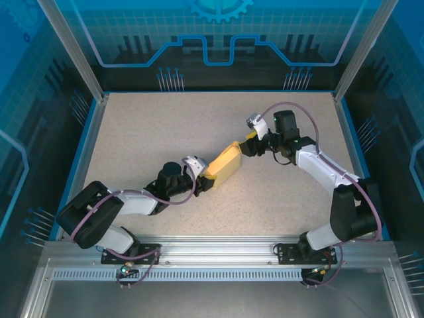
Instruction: Fold the paper box
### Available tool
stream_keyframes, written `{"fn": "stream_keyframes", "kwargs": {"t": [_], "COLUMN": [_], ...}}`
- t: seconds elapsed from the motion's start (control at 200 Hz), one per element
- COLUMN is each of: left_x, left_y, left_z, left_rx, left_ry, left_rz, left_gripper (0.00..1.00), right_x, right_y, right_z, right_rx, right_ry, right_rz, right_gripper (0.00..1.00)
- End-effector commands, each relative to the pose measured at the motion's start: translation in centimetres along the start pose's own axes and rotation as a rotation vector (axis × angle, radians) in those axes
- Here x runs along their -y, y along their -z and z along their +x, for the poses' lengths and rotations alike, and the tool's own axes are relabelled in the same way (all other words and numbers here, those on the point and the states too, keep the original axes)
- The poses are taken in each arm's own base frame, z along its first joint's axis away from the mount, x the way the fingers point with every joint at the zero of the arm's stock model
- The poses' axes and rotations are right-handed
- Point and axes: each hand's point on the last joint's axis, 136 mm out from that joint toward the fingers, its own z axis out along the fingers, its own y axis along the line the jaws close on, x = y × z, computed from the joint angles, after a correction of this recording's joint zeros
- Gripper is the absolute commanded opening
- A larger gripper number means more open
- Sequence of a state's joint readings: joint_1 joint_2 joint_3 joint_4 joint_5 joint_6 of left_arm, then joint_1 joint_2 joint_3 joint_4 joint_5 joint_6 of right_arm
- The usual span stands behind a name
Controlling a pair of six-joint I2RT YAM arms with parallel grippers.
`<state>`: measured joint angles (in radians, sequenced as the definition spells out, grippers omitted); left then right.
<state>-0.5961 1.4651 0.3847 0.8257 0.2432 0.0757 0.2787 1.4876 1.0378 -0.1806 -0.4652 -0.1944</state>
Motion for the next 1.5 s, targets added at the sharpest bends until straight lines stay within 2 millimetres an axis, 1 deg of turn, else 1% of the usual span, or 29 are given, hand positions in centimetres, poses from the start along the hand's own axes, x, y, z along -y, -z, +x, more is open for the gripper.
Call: {"fn": "stream_keyframes", "kwargs": {"t": [0.0,0.135,0.295,0.565,0.645,0.745,0.885,0.981,1.071,1.241,1.496], "left_x": [0.4,0.5,0.6,0.6,0.5,0.4,0.2,0.1,-0.3,-1.0,-0.8], "left_y": [0.0,0.0,0.0,-0.1,-0.1,-0.2,-0.4,-0.5,-0.8,-1.4,-2.7], "left_z": [-1.4,-1.3,-1.3,-1.3,-1.2,-1.1,-0.9,-0.8,-0.6,-0.4,-0.7], "left_rx": [0.03,0.027,0.025,0.022,0.019,0.014,0.007,0.003,-0.007,-0.02,-0.027], "left_ry": [-0.038,-0.035,-0.035,-0.031,-0.031,-0.028,-0.023,-0.021,-0.021,-0.022,-0.022], "left_rz": [0.042,0.049,0.055,0.057,0.054,0.051,0.044,0.038,0.022,-0.002,0.032], "left_gripper": [0.34,0.33,0.33,0.33,0.33,0.33,0.33,0.33,0.34,0.35,0.38], "right_x": [0.3,0.9,0.8,0.2,-0.1,-0.3,-0.5,-0.5,-0.6,-0.1,-1.1], "right_y": [-0.3,-1.1,-2.0,-3.3,-3.6,-3.7,-3.6,-3.3,-3.1,-2.0,-1.1], "right_z": [0.2,1.3,2.0,2.3,2.3,2.3,2.3,2.4,2.6,3.0,4.9], "right_rx": [-0.043,-0.115,-0.156,-0.165,-0.174,-0.179,-0.181,-0.189,-0.199,-0.23,-0.263], "right_ry": [0.119,0.141,0.152,0.151,0.159,0.166,0.169,0.162,0.143,0.046,-0.085], "right_rz": [-0.013,-0.026,-0.049,-0.091,-0.1,-0.104,-0.098,-0.074,-0.032,0.117,0.243], "right_gripper": [0.55,0.54,0.51,0.42,0.38,0.29,0.13,0.07,0.06,0.05,0.05]}}
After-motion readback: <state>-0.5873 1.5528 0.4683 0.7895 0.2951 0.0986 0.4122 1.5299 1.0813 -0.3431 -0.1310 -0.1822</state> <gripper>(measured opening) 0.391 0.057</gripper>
